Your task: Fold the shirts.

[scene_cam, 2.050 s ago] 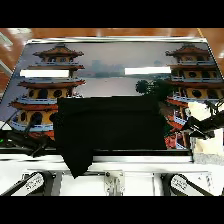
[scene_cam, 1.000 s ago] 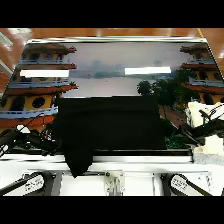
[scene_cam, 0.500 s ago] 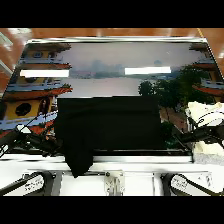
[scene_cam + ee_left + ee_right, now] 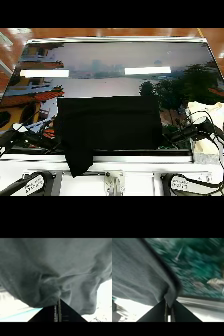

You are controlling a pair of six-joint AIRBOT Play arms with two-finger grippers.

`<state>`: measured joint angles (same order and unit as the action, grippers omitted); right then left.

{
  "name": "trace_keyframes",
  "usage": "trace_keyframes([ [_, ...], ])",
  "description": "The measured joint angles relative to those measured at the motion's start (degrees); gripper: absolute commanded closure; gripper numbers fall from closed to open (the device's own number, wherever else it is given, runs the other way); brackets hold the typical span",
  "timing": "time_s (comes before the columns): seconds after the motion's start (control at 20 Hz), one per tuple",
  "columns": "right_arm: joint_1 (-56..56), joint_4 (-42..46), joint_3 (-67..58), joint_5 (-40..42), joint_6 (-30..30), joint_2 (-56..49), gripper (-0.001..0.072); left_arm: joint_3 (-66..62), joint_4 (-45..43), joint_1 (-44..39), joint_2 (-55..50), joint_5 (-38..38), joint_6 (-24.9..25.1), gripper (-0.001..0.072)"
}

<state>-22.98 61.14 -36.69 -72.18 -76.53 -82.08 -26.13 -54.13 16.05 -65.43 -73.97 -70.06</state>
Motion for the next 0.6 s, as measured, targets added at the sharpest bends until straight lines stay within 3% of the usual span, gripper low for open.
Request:
trace_keyframes([
  [0.25,1.77,-3.93,-6.62,0.66,5.22,2.78,0.0633,-11.37,3.74,-0.02,0.42,0.48,2.97,0.0673],
  [0.6,12.61,-3.87,-24.65,10.58,2.03,-1.27,0.0633,-29.31,13.22,-0.63,-10.1,3.04,4.59,0.0673],
])
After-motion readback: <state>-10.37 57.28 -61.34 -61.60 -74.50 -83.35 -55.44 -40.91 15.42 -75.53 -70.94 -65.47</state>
